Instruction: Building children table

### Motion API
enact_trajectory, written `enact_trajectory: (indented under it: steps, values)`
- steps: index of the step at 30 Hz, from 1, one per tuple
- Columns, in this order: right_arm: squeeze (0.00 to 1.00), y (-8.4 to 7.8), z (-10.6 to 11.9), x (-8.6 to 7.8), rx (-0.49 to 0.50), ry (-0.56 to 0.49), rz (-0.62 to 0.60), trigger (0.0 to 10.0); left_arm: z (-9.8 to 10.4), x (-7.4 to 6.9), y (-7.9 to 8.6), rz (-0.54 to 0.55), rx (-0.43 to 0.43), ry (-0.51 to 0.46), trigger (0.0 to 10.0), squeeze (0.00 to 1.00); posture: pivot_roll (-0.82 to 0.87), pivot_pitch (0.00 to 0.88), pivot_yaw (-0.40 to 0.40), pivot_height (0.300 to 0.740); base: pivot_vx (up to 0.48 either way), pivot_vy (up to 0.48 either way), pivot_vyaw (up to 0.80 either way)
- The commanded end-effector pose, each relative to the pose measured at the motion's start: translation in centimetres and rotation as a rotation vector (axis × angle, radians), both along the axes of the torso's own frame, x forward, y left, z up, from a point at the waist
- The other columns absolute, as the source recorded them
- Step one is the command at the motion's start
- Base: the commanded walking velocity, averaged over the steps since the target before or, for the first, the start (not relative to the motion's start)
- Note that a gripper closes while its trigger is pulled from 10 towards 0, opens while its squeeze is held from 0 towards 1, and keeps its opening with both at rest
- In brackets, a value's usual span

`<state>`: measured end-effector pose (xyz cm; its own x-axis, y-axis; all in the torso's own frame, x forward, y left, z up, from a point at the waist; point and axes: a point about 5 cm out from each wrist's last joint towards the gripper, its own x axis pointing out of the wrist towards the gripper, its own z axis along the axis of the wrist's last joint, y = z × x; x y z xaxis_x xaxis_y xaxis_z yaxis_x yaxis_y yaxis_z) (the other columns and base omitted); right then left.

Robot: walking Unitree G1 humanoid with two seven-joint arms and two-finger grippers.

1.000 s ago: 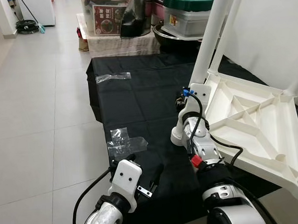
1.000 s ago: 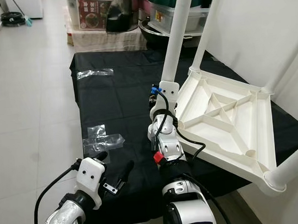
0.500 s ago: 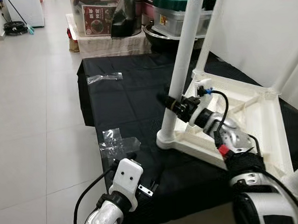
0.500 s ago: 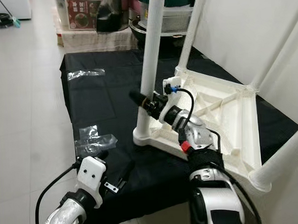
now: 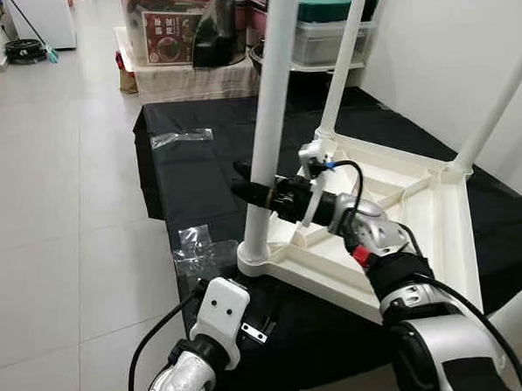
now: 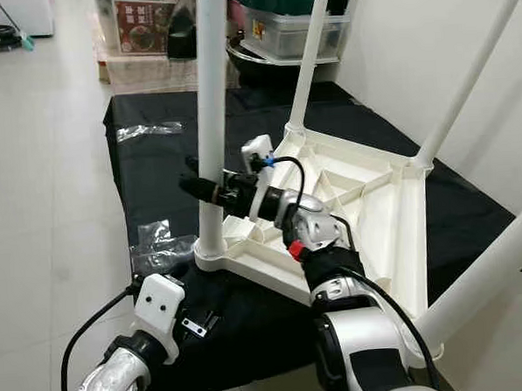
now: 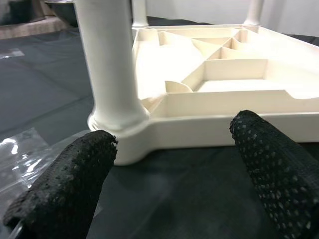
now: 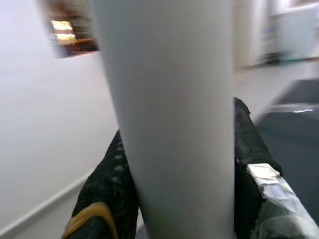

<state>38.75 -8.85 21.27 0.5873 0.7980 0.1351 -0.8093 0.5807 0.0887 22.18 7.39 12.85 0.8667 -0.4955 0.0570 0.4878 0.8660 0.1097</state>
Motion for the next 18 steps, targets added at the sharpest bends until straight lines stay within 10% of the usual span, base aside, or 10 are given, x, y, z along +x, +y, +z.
enact_trajectory:
  steps: [1, 9, 18]
  values:
    - [0.00, -1.4, -1.8, 0.5, -0.033, 0.076, -0.168, 0.0, -0.3, -0.2, 0.0, 0.000, 0.001, 0.015, 10.0, 0.00, 0.09, 0.052, -0.127, 0.740, 0.000, 0.000, 0.00]
    - [0.00, -6.1, -2.8, 1.1, -0.164, 0.070, -0.925, 0.0, -0.5, -0.2, -0.1, -0.008, 0.005, 0.019, 10.0, 0.00, 0.08, 0.043, -0.116, 0.740, 0.000, 0.000, 0.00]
    - [0.00, -6.1, -3.9, -0.5, -0.120, 0.133, -1.239, 0.0, -0.6, -0.2, 0.0, -0.009, 0.012, 0.017, 10.0, 0.00, 0.09, 0.030, -0.116, 0.740, 0.000, 0.000, 0.00]
